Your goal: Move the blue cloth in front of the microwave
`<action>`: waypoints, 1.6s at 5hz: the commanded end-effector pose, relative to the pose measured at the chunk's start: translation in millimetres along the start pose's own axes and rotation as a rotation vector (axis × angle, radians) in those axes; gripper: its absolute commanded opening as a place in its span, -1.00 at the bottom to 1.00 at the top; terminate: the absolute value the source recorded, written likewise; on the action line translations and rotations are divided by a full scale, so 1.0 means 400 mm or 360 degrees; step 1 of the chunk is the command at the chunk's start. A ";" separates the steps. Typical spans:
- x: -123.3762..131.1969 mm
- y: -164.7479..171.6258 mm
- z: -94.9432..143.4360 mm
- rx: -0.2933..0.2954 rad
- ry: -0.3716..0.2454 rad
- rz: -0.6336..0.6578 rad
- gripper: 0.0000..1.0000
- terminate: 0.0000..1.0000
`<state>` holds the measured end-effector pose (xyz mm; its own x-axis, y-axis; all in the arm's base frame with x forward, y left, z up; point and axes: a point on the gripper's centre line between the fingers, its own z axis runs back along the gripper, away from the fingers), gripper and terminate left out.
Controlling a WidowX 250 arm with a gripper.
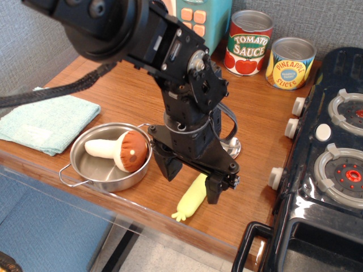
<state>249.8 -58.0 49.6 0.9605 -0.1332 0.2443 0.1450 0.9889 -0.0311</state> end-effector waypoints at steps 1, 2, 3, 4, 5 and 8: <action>0.000 0.000 0.000 0.0000 0.0000 0.0000 1.00 -1.00; 0.056 0.059 0.061 -0.0021 -0.0067 0.0087 1.00 -1.00; 0.079 0.162 0.123 0.0049 -0.0130 0.0199 1.00 -1.00; 0.072 0.282 0.156 0.0154 -0.0110 0.0241 1.00 -1.00; 0.046 0.401 0.159 0.0244 0.0042 0.0255 1.00 -1.00; -0.077 0.648 0.161 0.0298 0.0160 0.0438 1.00 -1.00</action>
<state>242.4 204.0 78.6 0.9812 0.1537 0.1167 -0.1625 0.9842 0.0700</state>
